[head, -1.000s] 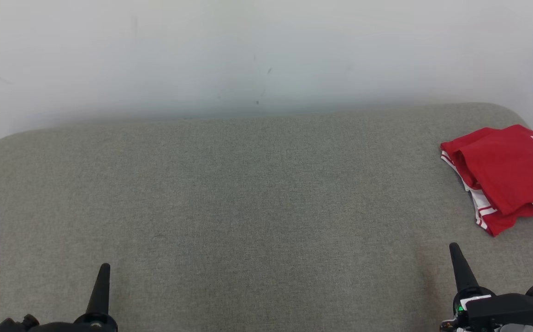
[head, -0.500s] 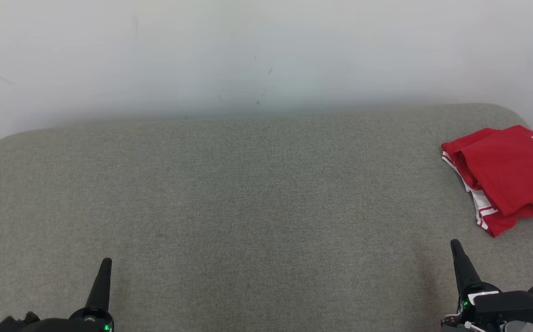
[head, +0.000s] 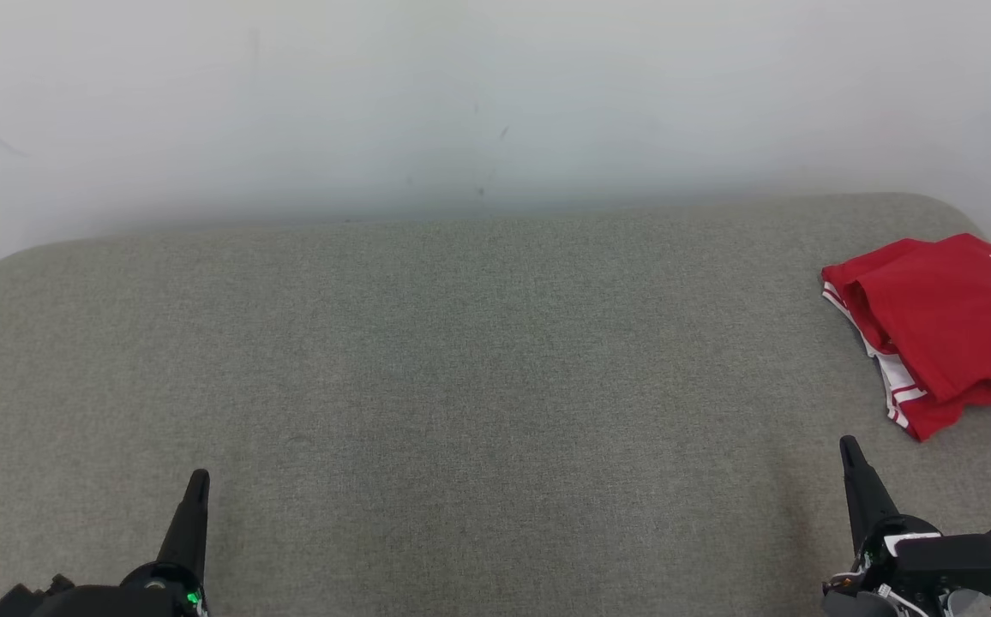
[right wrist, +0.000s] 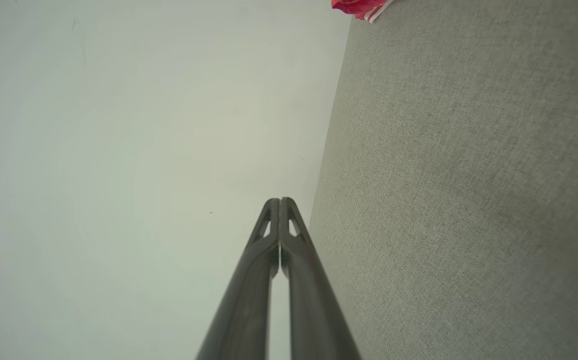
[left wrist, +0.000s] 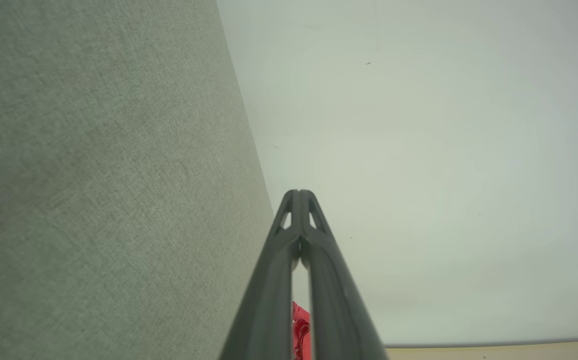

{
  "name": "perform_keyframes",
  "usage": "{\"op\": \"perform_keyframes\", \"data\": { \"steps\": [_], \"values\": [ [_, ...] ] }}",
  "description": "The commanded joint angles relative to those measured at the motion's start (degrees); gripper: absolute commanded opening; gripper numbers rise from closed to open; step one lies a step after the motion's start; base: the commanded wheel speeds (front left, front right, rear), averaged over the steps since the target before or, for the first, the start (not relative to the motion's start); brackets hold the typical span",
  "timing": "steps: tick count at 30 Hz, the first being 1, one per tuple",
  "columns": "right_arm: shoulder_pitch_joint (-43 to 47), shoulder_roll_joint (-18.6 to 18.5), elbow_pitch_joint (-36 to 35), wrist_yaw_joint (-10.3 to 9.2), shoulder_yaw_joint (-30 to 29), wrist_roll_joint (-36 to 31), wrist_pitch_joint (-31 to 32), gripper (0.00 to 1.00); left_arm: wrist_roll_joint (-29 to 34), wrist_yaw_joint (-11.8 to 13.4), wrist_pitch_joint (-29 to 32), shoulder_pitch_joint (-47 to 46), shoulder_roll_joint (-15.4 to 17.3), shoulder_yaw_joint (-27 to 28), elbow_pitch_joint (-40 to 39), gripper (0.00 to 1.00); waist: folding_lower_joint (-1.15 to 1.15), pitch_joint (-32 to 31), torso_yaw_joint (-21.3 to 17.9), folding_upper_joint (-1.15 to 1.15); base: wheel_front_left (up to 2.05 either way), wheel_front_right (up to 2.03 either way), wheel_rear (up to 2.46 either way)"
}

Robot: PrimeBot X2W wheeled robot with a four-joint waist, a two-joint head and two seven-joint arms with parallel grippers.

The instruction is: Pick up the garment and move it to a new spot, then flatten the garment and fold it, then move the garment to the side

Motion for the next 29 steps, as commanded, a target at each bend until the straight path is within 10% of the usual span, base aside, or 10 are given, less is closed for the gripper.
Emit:
{"op": "perform_keyframes", "data": {
  "steps": [1,29],
  "values": [
    [-0.46,0.21,-0.29,-0.10,-0.33,1.19,0.34,0.00,-1.43,-0.32,0.45,-0.86,0.34,0.23,-0.02,0.00,0.00,-0.01,0.02,0.00,0.00,0.00,0.00],
    [-1.02,0.78,-0.20,-0.12,-1.52,7.06,2.22,0.00,-8.71,-0.46,2.27,-1.75,0.38,0.32,0.63,0.00,0.00,-0.06,0.16,0.00,0.00,0.00,0.00]
  ]
}}
